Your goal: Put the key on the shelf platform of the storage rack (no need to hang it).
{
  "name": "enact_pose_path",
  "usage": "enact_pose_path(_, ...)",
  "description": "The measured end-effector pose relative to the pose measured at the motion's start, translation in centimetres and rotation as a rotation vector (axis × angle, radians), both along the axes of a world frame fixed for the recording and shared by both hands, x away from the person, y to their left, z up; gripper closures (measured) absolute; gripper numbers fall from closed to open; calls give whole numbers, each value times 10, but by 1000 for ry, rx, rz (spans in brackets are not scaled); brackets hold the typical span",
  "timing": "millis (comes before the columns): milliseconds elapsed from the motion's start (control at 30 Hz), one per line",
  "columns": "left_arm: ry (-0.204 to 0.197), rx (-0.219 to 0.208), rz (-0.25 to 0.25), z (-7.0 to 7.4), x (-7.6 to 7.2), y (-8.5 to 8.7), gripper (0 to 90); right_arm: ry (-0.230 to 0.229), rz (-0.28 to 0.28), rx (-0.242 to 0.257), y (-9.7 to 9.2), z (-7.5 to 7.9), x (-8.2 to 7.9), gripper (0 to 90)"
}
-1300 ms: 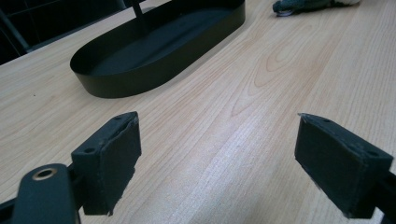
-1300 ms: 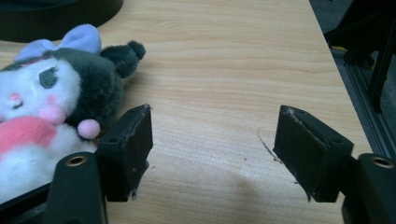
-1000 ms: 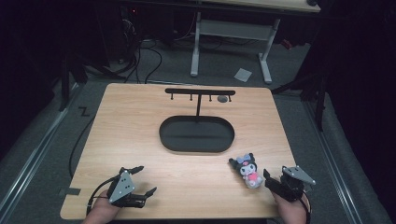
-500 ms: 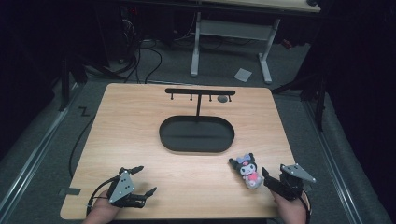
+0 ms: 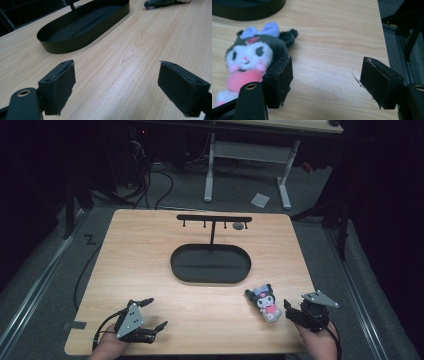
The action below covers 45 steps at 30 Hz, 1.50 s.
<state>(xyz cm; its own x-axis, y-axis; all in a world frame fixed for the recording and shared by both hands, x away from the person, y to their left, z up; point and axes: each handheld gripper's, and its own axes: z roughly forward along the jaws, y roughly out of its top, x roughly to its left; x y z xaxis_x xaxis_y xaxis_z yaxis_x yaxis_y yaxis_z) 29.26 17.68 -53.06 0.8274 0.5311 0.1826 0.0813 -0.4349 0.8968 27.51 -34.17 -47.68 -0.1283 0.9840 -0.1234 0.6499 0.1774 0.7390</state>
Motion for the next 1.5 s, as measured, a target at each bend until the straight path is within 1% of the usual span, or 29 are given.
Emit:
enact_pose_path(33, -1, 0, 0, 0, 0, 0, 151, 6, -1, -7, 0, 0, 1, 260)
enact_pose_path(100, -1, 0, -1, 0, 0, 0, 151, 40, -9, -11, -1, 1, 2, 266)
enact_pose_path(300, -1, 0, -1, 0, 0, 0, 150, 106, 5, -64, -1, 3, 9, 279)
enact_pose_path(367, -1, 0, 0, 0, 0, 0, 150, 113, 5, -67, -1, 3, 10, 280)
enact_pose_path(400, -1, 0, 0, 0, 0, 0, 150, 130, 5, -62, -2, 3, 12, 281)
enact_pose_path(433, 0, 0, 0, 0, 0, 0, 151, 157, 8, -59, -1, 3, 14, 285)
enact_pose_path(467, -1, 1, 1, 0, 0, 0, 151, 168, 9, -59, -1, 3, 15, 290)
enact_pose_path(533, -2, 1, 1, 0, 0, 0, 150, 207, 9, -49, -1, 3, 18, 300)
enact_pose_path(600, -1, 1, 1, 0, 0, 0, 150, 250, 12, -67, -3, 2, 22, 312)
enact_pose_path(700, -1, 1, 0, 0, 0, 0, 150, 317, 13, -69, -6, 1, 26, 313)
enact_pose_path(800, 0, 1, 0, 0, 0, 0, 150, 362, 15, -75, -8, 1, 29, 316)
enact_pose_path(900, 1, 1, -1, 0, 0, 0, 151, 412, 33, -84, -8, 3, 32, 322)
enact_pose_path(1067, 1, 0, 0, 0, 0, 0, 151, 475, 63, -106, -6, 8, 35, 334)
enact_pose_path(1133, 0, 1, 0, 0, 0, 0, 150, 537, 80, -111, -4, 10, 36, 340)
enact_pose_path(1233, 1, 1, 0, 0, 0, 0, 151, 595, 107, -130, -1, 14, 38, 340)
enact_pose_path(1300, 2, 1, 0, 0, 0, 0, 151, 627, 133, -155, 3, 18, 38, 338)
enact_pose_path(1333, 1, 1, 0, 0, 0, 0, 150, 636, 146, -166, 5, 21, 38, 333)
enact_pose_path(1367, 1, 1, -1, 0, 0, 0, 151, 647, 149, -167, 7, 23, 38, 332)
enact_pose_path(1500, 2, -1, -1, 0, 0, 0, 150, 674, 152, -189, 12, 33, 39, 319)
